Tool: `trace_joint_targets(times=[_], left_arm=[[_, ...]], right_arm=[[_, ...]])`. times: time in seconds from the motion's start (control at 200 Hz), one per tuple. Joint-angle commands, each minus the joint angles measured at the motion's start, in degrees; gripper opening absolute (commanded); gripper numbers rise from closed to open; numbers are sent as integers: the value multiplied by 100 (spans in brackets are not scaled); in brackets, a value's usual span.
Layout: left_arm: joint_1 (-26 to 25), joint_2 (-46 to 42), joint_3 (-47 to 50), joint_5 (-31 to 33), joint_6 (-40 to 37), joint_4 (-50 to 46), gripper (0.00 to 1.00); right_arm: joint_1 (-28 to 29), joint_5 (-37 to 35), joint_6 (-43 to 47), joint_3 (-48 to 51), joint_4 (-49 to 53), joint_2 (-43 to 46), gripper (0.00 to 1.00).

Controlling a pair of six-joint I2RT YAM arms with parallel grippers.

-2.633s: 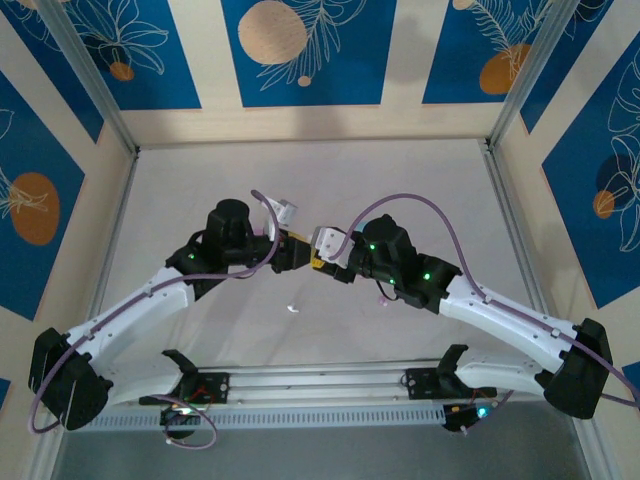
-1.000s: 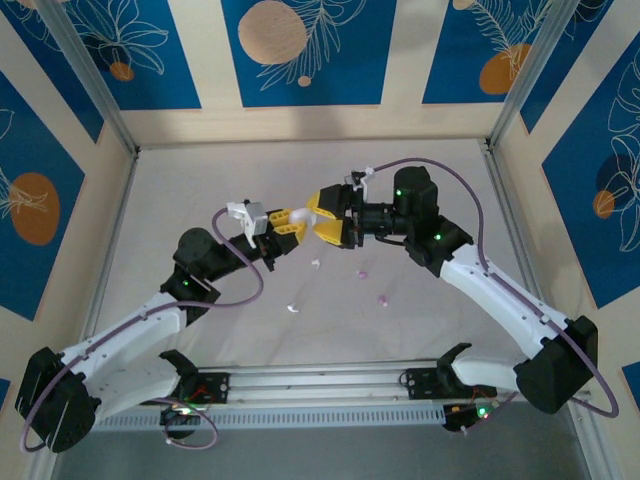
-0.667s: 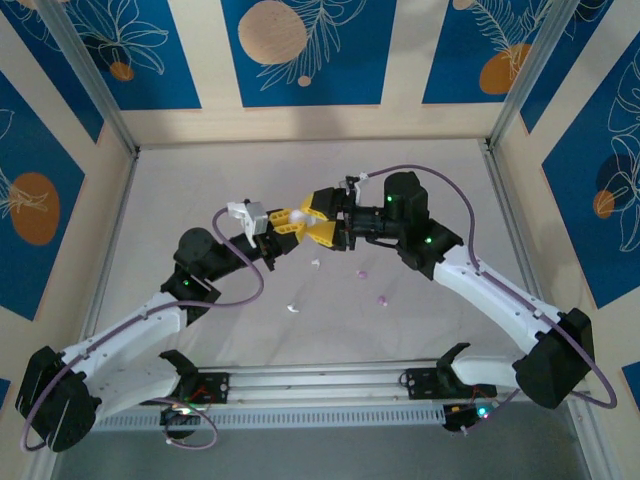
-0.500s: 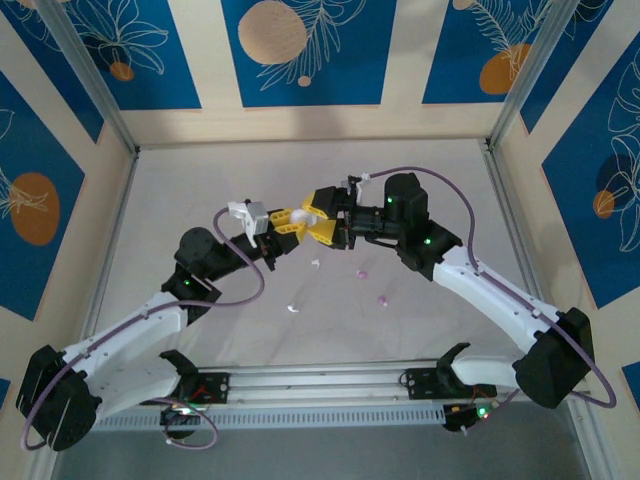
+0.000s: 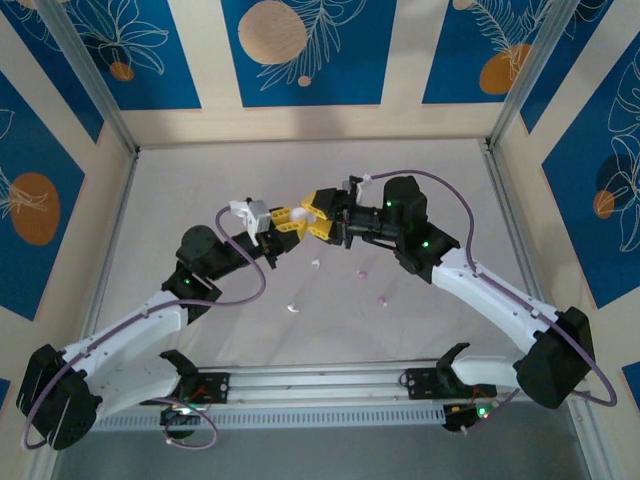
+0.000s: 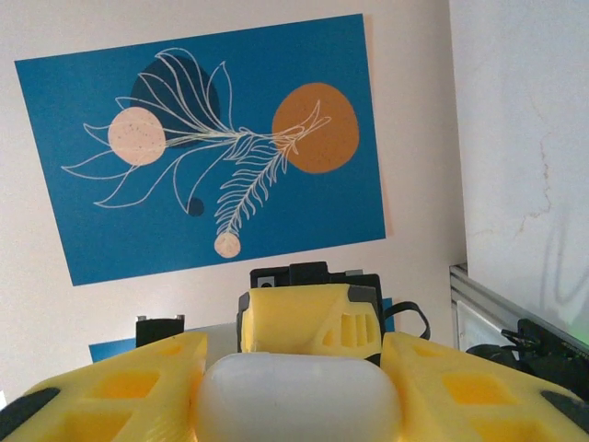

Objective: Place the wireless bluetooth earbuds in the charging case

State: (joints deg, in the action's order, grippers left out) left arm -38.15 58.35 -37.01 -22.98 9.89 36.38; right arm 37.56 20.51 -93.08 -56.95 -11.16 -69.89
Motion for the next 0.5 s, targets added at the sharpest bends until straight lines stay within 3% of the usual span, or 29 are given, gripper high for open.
trace_joint_targets(times=[0.0,0.495], left_arm=[[-53,-25,-157,136,-137,-120,24],[-52,201,-402,1,145,-287,33]], right_arm=[[50,-255,28,156,34,242,45],[50,-268,80,228,-64,285,44]])
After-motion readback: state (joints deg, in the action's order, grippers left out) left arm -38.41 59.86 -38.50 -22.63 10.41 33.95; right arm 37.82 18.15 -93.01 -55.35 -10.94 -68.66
